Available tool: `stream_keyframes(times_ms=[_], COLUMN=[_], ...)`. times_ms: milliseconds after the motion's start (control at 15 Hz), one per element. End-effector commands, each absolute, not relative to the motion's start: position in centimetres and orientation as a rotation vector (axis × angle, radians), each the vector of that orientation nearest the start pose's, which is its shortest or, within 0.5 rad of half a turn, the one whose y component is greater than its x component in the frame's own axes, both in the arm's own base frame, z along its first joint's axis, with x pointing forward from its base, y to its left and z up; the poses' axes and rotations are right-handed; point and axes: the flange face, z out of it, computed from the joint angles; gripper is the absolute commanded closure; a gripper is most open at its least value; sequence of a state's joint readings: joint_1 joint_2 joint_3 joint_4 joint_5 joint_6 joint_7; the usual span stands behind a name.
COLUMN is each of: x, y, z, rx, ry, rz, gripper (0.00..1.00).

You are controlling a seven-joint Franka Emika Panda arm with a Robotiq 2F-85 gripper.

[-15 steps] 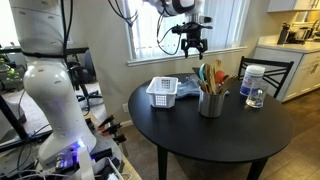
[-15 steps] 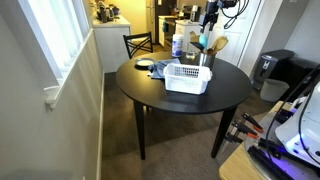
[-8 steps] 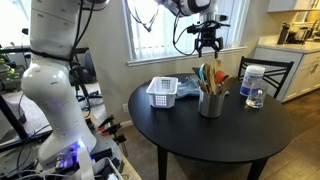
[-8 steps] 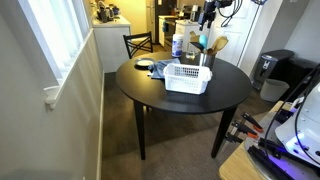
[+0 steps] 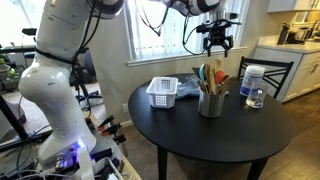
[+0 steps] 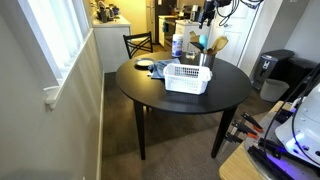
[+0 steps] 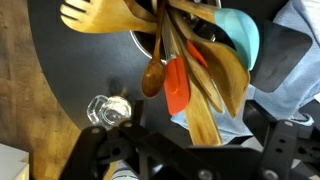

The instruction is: Put a spatula in the basket

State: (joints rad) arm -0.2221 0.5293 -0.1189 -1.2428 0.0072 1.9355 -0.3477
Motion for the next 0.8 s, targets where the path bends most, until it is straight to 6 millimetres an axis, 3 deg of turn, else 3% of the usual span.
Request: stream_keyframes(times_ms=[0,533,600,733], x=[71.5,75.0,75.2,75.6], y=[-21.9,-22.4,-22.5,-22.3], z=[47.2,43.4,43.1,42.7], rx=[-3.231,-3.257,-3.252,-3.250], ry=[-0.083,-0.075,-0.085,-0.097], rz=[-0.270,-0.260,-0.257,-0.254], gripper=[0.00,0.00,0.25,0.33])
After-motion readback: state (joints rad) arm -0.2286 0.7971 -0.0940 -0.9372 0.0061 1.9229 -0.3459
